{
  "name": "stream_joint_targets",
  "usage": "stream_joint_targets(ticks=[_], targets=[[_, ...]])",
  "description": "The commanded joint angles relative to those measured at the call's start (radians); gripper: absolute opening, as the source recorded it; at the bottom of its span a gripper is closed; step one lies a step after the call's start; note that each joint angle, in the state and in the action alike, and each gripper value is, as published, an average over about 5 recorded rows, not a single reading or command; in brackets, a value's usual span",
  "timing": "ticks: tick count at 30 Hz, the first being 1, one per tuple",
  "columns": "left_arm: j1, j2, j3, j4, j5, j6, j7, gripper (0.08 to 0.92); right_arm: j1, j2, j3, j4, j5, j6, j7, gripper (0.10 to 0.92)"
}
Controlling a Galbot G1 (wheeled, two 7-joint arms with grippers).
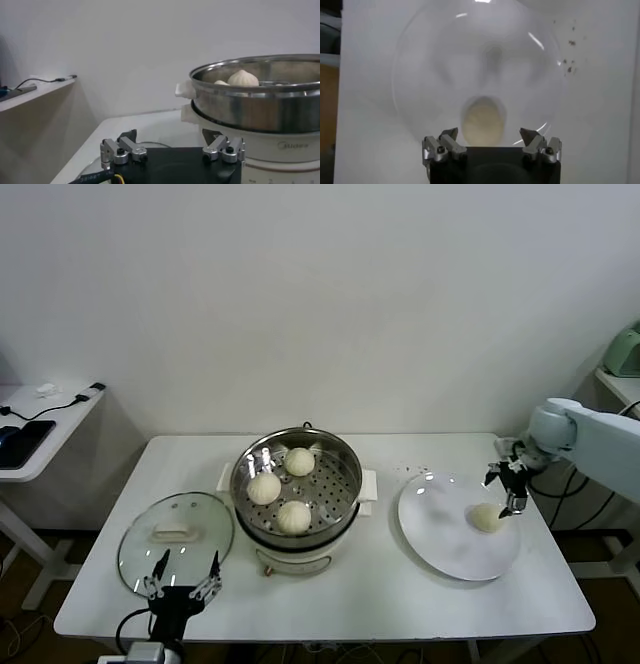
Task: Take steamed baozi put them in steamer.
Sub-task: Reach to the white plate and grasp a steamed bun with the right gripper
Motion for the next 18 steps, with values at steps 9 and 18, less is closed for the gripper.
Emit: stream_joint_targets(ticks=[9,18], targets=[[0.002,0.003,-0.001,0.006,0.003,-0.002,0.001,0.823,-0.229,0.102,0.206,-0.165,-0.107,-0.037,0.04,0.823],[0.001,0.004,-0.004,0.003,0.001,0.001,0.001,0.823,-0.191,0.095,0.155,-0.127,-0.101,-0.051,0.02,0.735]])
